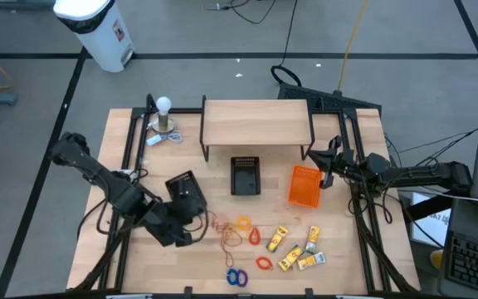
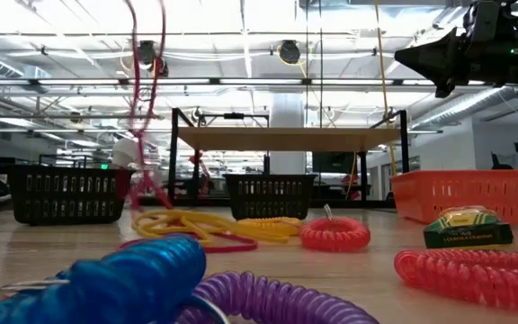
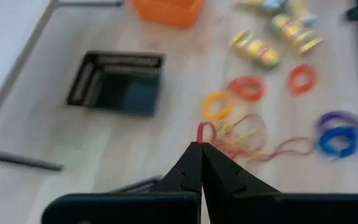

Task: Pick & Place Office Desk Supplies
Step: Put the red rubber band into the left black basket

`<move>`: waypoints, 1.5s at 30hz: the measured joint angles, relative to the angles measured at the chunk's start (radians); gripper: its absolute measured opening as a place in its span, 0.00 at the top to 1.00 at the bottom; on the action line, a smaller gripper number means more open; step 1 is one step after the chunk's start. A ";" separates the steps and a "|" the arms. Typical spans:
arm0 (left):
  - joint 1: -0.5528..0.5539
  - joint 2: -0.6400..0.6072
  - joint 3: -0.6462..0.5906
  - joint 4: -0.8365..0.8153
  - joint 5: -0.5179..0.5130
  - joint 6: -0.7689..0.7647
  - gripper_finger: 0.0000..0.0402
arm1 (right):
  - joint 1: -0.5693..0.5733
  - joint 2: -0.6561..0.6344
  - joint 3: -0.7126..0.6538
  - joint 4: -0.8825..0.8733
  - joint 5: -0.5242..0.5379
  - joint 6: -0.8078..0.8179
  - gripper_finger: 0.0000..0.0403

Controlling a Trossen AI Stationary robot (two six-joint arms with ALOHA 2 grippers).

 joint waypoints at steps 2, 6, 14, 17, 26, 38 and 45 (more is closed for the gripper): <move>0.008 -0.001 0.002 0.056 -0.002 0.043 1.00 | 0.000 0.000 0.000 0.005 0.000 0.000 1.00; 0.033 -0.027 0.015 0.134 0.088 0.122 1.00 | 0.000 0.000 0.000 0.012 0.000 -0.001 1.00; 0.030 -0.049 -0.008 0.154 0.105 0.077 1.00 | 0.000 0.000 0.000 0.017 0.000 0.006 1.00; 0.037 -0.034 -0.014 0.179 0.136 0.051 1.00 | 0.000 0.000 0.000 0.011 -0.002 0.035 1.00; 0.030 0.011 -0.087 0.260 0.125 0.018 1.00 | 0.000 0.003 0.000 0.005 -0.003 0.045 1.00; 0.016 0.017 -0.097 0.297 0.060 0.062 1.00 | 0.000 0.015 0.000 0.012 -0.002 0.042 1.00; 0.016 0.005 -0.081 0.410 -0.004 0.119 1.00 | 0.000 0.026 0.000 0.012 -0.001 0.041 1.00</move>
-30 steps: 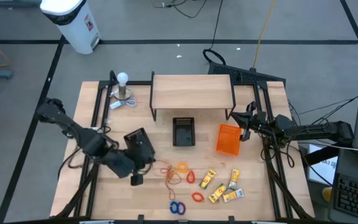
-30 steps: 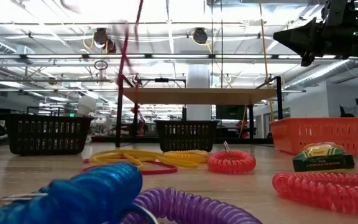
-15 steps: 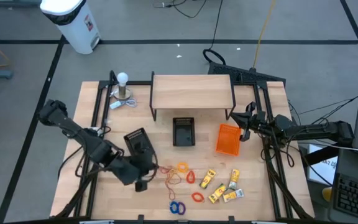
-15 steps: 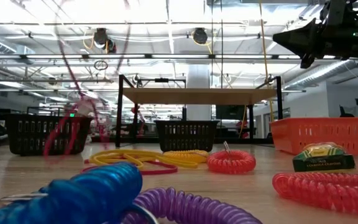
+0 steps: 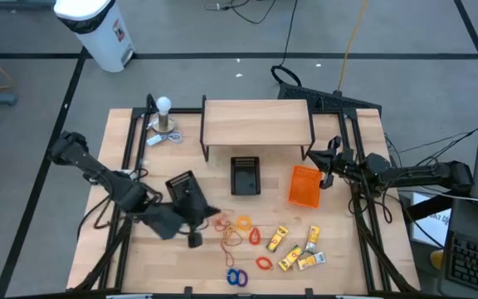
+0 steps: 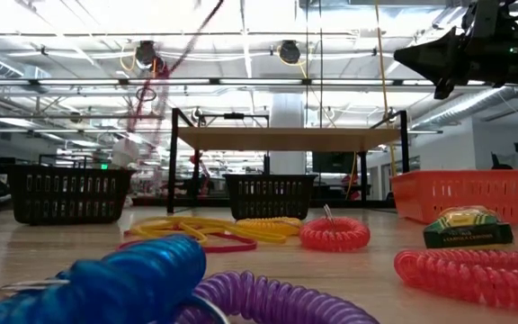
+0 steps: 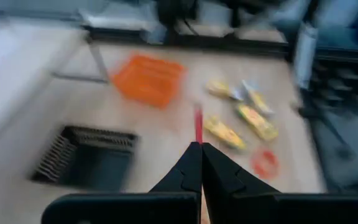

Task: Pick & Place Office Desk Supplies
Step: Put the red rubber band into the left black basket

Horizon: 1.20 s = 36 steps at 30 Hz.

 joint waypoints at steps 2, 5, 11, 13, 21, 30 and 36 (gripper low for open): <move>0.016 0.025 -0.005 -0.029 0.088 -0.049 1.00 | 0.000 0.004 0.000 0.011 0.001 -0.003 1.00; 0.023 0.040 0.005 -0.023 0.046 -0.020 1.00 | 0.000 0.005 0.000 0.018 0.001 -0.007 1.00; 0.014 0.035 -0.024 -0.027 0.043 -0.050 1.00 | 0.000 0.020 0.000 0.014 0.000 -0.007 1.00; 0.012 0.044 -0.027 -0.022 0.045 -0.035 1.00 | 0.000 0.023 0.000 0.020 0.001 -0.007 1.00; 0.014 0.030 -0.032 0.014 0.071 -0.013 1.00 | 0.000 0.045 0.000 0.045 0.001 -0.007 1.00; 0.017 -0.029 -0.026 -0.010 -0.065 0.042 1.00 | 0.000 0.049 0.000 0.050 -0.001 -0.007 1.00; -0.018 -0.249 -0.025 -0.079 -0.229 0.163 1.00 | 0.000 0.051 0.000 0.045 -0.002 -0.007 1.00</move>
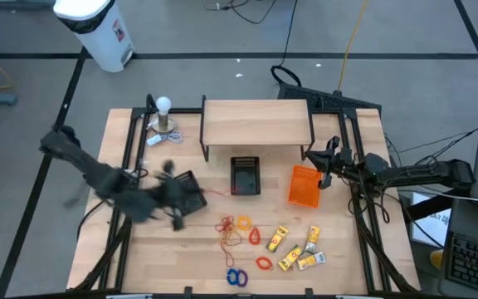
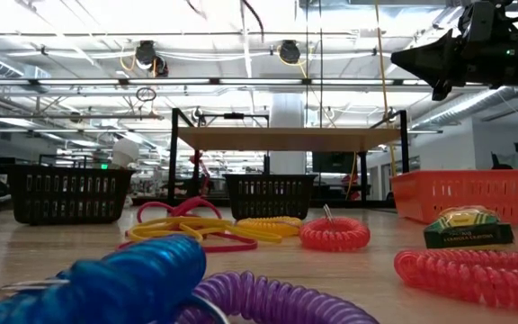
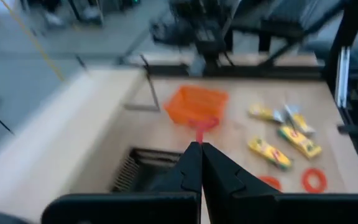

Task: Pick & Place Office Desk Supplies
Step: Put the red rubber band into the left black basket

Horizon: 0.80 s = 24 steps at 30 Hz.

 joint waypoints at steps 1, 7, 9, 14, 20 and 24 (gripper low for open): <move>-0.003 -0.044 0.000 -0.024 -0.010 0.024 1.00 | 0.000 0.000 0.000 0.000 0.000 0.000 1.00; 0.044 -0.291 -0.083 -0.027 0.035 0.246 1.00 | 0.000 0.000 0.000 0.001 -0.001 0.000 1.00; 0.084 -0.374 -0.131 0.009 0.110 0.333 1.00 | 0.000 0.000 0.000 0.000 -0.024 0.000 1.00; 0.211 -0.571 -0.307 0.217 0.397 0.550 1.00 | 0.000 0.000 0.000 0.013 -0.088 0.000 1.00; 0.324 -0.771 -0.515 0.370 0.433 0.465 1.00 | 0.000 0.000 0.000 0.015 -0.105 0.000 1.00; 0.345 -0.841 -0.655 0.423 0.403 0.330 1.00 | 0.000 0.000 0.000 -0.007 -0.105 0.000 1.00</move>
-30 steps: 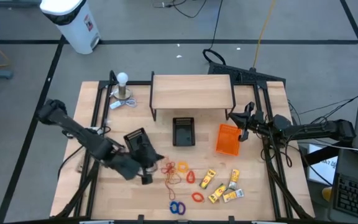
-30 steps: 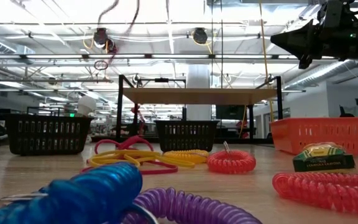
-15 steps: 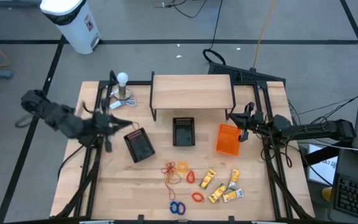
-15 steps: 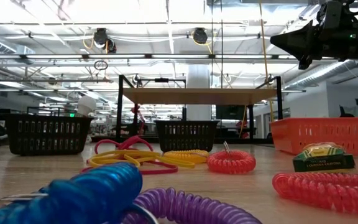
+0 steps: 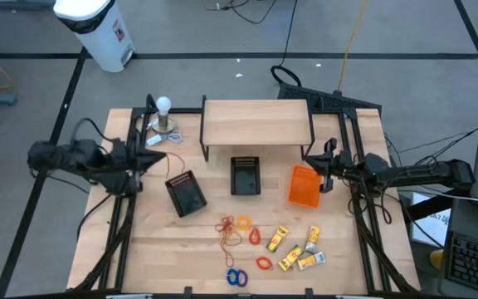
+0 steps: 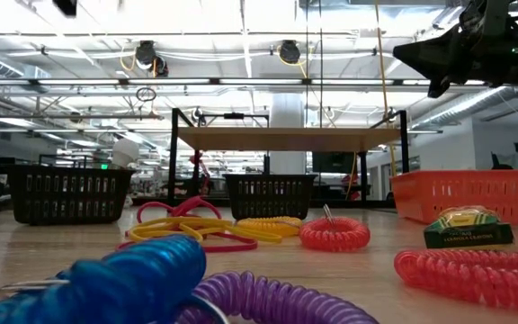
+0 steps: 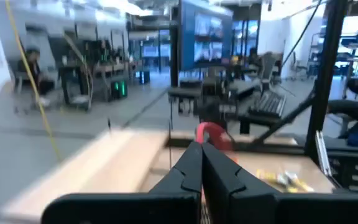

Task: Pick & Place Office Desk Supplies
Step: Put the red rubber band into the left black basket

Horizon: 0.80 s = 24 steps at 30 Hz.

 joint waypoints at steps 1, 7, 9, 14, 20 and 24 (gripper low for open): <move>0.001 -0.013 -0.035 0.007 -0.010 -0.011 1.00 | 0.000 0.001 0.000 -0.005 0.000 0.002 1.00; -0.001 -0.115 -0.188 0.060 -0.060 -0.007 1.00 | 0.000 0.008 0.000 -0.012 0.002 0.000 1.00; -0.001 -0.154 -0.235 0.076 -0.072 -0.019 1.00 | 0.000 0.007 0.000 -0.011 0.002 0.000 1.00; -0.001 -0.229 -0.327 0.099 -0.074 -0.009 1.00 | 0.000 0.008 0.000 -0.008 0.003 -0.043 1.00; -0.001 -0.272 -0.350 0.069 -0.049 -0.001 1.00 | 0.000 0.008 0.000 0.037 0.003 -0.139 1.00; -0.001 -0.284 -0.350 -0.002 -0.049 -0.001 1.00 | 0.000 0.008 0.000 0.048 0.003 -0.188 1.00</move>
